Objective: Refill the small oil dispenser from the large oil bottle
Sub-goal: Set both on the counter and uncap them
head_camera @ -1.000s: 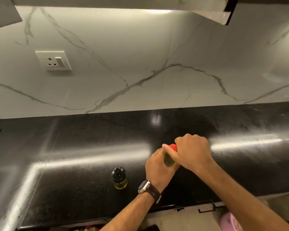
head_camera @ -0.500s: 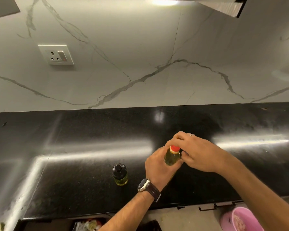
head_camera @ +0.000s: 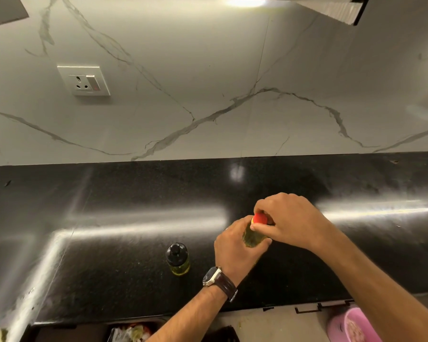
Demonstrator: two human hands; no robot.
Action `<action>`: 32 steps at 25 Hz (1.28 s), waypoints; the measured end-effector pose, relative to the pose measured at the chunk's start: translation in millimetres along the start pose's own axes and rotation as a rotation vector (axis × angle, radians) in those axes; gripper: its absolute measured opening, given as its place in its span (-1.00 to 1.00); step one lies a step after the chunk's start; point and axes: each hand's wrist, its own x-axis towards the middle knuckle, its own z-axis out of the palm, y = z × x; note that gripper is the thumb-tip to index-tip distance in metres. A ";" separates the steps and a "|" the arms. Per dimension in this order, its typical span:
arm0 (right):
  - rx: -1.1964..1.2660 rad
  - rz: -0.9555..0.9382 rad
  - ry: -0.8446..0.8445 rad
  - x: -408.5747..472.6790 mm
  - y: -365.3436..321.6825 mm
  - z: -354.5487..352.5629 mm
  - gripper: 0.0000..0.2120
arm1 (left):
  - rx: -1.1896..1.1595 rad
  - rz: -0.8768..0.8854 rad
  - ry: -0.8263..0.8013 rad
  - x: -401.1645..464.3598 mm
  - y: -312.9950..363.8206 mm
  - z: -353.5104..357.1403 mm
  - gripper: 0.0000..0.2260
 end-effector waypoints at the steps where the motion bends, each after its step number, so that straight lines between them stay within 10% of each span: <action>1: 0.054 -0.025 0.014 -3.2 3.7 -2.3 -0.64 | -0.004 0.001 -0.004 0.0 -0.4 -0.5 -0.52; 7: 0.178 0.222 0.236 -22.2 65.3 34.2 -0.58 | -0.032 -0.010 -0.009 -1.7 -4.6 -0.1 -0.51; 13: 0.208 0.749 -0.123 -52.1 149.9 162.5 -0.66 | -0.053 -0.002 -0.030 0.6 -9.1 2.3 -0.49; 25: 0.424 0.893 -0.171 -76.8 167.4 246.4 -0.48 | -0.128 -0.108 -0.053 -22.1 -15.7 -9.1 -0.13; 32: 0.456 0.999 -0.079 -98.7 66.1 227.4 -0.71 | -0.041 -0.277 -0.033 -148.7 -97.9 -71.6 -0.72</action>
